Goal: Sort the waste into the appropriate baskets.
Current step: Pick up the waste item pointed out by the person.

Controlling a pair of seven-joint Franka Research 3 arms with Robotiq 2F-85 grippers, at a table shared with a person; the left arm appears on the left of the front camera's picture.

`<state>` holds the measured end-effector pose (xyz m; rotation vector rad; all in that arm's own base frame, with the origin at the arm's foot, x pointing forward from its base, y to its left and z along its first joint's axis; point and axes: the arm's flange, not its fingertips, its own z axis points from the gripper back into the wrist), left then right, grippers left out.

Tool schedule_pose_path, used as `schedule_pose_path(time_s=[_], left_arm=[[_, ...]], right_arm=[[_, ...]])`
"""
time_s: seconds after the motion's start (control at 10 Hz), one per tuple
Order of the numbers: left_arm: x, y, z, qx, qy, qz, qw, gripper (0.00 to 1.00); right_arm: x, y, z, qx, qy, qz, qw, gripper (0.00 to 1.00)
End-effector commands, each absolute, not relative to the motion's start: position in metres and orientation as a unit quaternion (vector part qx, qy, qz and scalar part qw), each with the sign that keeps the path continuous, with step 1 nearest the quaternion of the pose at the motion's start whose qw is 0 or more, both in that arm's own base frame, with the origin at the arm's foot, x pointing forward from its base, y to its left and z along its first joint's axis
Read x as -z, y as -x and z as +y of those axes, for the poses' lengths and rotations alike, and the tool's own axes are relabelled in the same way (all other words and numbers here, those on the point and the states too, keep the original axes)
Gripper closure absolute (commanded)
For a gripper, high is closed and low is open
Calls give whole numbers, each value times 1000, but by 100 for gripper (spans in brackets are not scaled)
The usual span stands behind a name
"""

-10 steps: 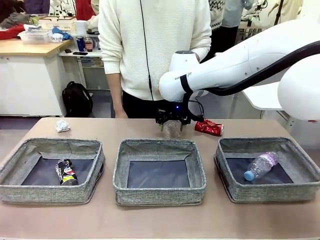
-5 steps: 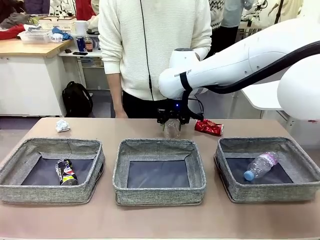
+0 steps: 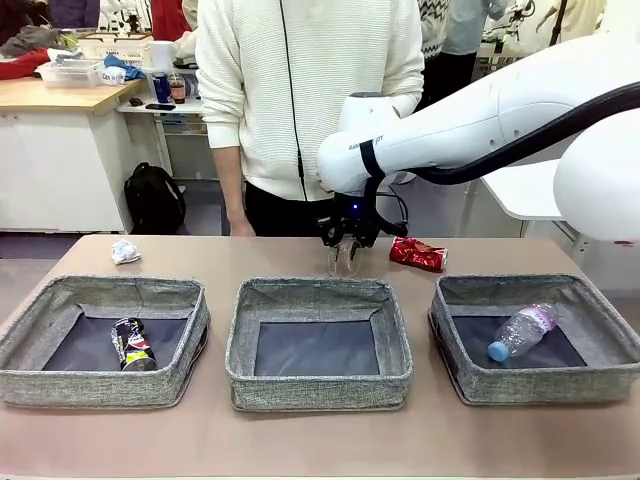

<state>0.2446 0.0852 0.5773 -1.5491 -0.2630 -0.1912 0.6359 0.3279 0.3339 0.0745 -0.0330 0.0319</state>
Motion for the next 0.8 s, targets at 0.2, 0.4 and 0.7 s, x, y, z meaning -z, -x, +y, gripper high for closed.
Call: schedule_pose_path(time_s=[0.2, 0.4, 0.7], left_arm=[[-580, -244, 84, 94, 703, -126, 693, 0], [-580, -244, 84, 94, 703, -126, 693, 0], [-580, -244, 84, 94, 703, -126, 693, 0]], right_arm=[[-328, -632, 328, -12, -13, 19, 1000, 100], [-349, -620, 323, -9, 5, 45, 999, 100], [-431, -571, 291, -1, 31, -20, 999, 100]])
